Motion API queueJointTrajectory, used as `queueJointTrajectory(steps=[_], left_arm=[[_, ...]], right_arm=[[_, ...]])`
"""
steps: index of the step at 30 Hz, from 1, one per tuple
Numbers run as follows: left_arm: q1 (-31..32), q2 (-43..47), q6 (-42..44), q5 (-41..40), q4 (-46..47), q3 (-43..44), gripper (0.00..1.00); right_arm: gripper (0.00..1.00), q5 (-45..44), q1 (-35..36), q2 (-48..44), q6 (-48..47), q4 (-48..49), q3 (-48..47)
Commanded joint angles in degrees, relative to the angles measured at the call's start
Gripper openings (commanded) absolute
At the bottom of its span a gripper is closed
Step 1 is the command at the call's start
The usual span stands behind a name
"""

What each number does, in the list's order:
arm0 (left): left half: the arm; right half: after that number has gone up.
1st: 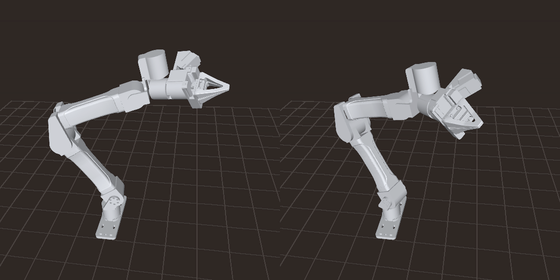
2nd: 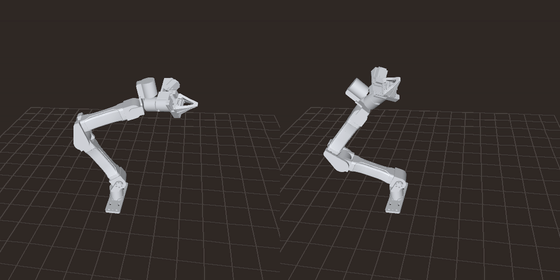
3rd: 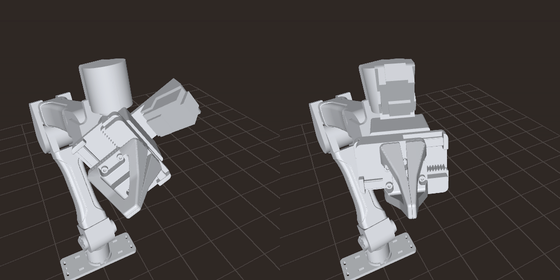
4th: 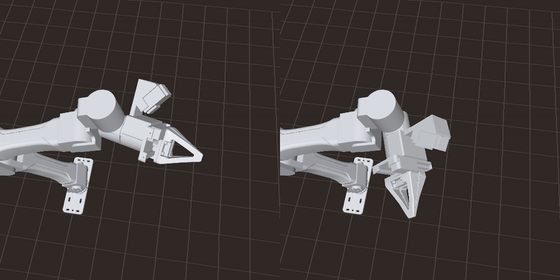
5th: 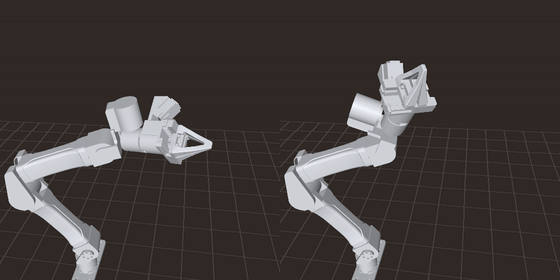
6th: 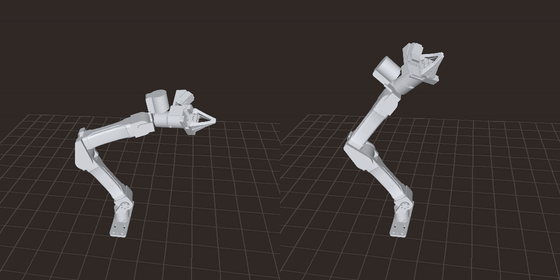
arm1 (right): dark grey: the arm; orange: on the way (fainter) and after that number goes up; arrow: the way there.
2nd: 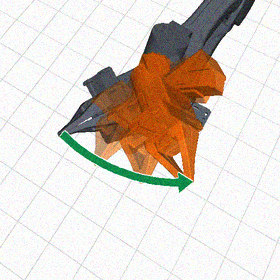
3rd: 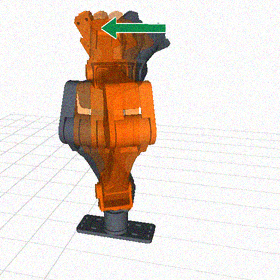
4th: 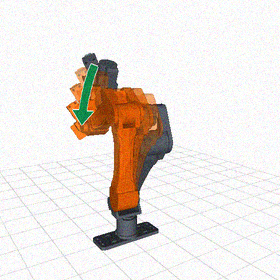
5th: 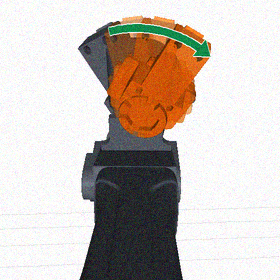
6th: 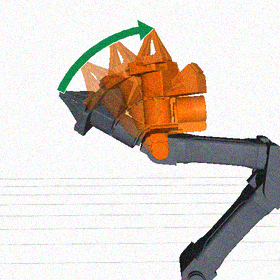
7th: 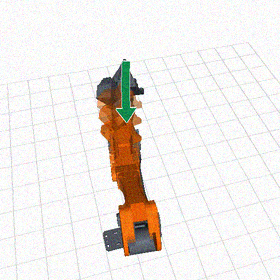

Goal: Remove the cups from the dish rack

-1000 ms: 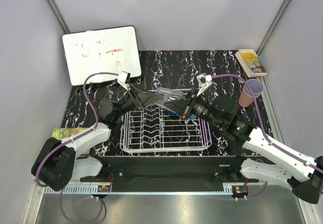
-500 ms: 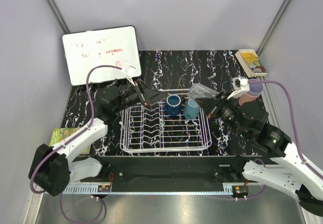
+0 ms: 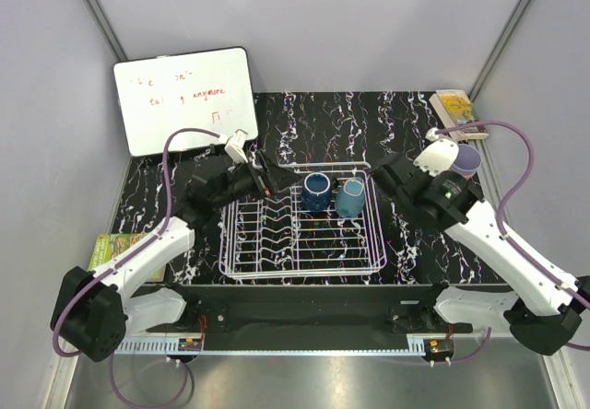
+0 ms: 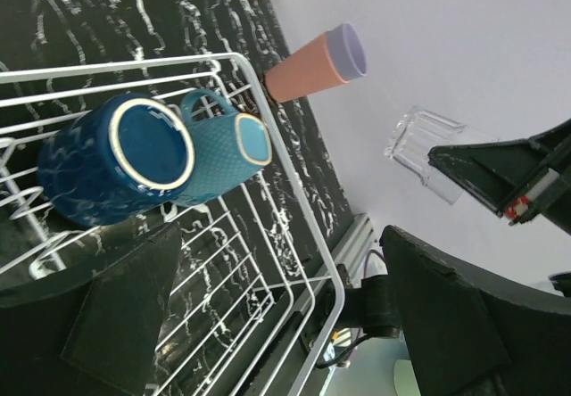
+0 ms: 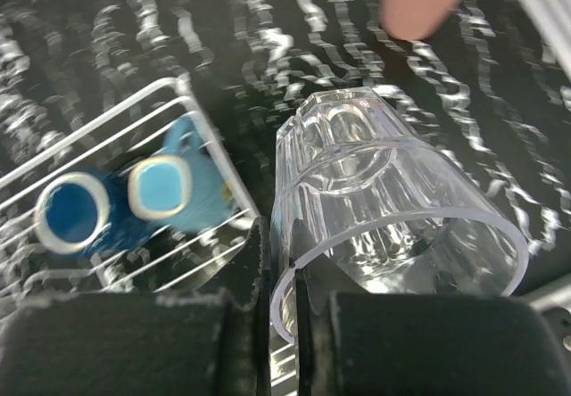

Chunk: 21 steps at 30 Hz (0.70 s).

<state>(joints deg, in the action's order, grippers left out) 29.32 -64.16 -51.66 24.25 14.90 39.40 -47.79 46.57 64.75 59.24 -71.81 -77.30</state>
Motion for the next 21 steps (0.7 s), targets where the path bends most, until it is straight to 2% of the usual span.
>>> queueJointTrajectory(steps=[1,4,5,8,15,21], left_arm=[[-0.23,3.25,1.65,-3.24,-2.15,1.3,0.99],[-0.23,4.13,1.74,-3.68,-2.94,0.95,0.99],[-0.23,4.39,1.91,-3.6,-3.2,1.12,0.99],[-0.23,4.92,2.09,-3.51,-4.0,0.77,0.99],[-0.14,6.86,3.32,-4.21,-5.67,-0.02,0.99],[-0.23,5.45,3.85,-3.42,-6.11,0.33,0.99]], right_arm=[[0.0,-0.39,-9.17,-2.17,-0.69,-1.25,-0.67],[0.0,6.99,-15.69,-1.74,-8.95,7.28,-0.83],[0.0,11.71,-20.85,0.35,-10.71,10.26,-1.62],[0.0,21.12,-28.87,9.14,-16.17,12.65,-7.67],[0.0,25.81,-31.44,28.04,-20.57,13.89,-28.48],[0.0,31.35,-37.24,43.07,-18.9,10.03,-44.66]])
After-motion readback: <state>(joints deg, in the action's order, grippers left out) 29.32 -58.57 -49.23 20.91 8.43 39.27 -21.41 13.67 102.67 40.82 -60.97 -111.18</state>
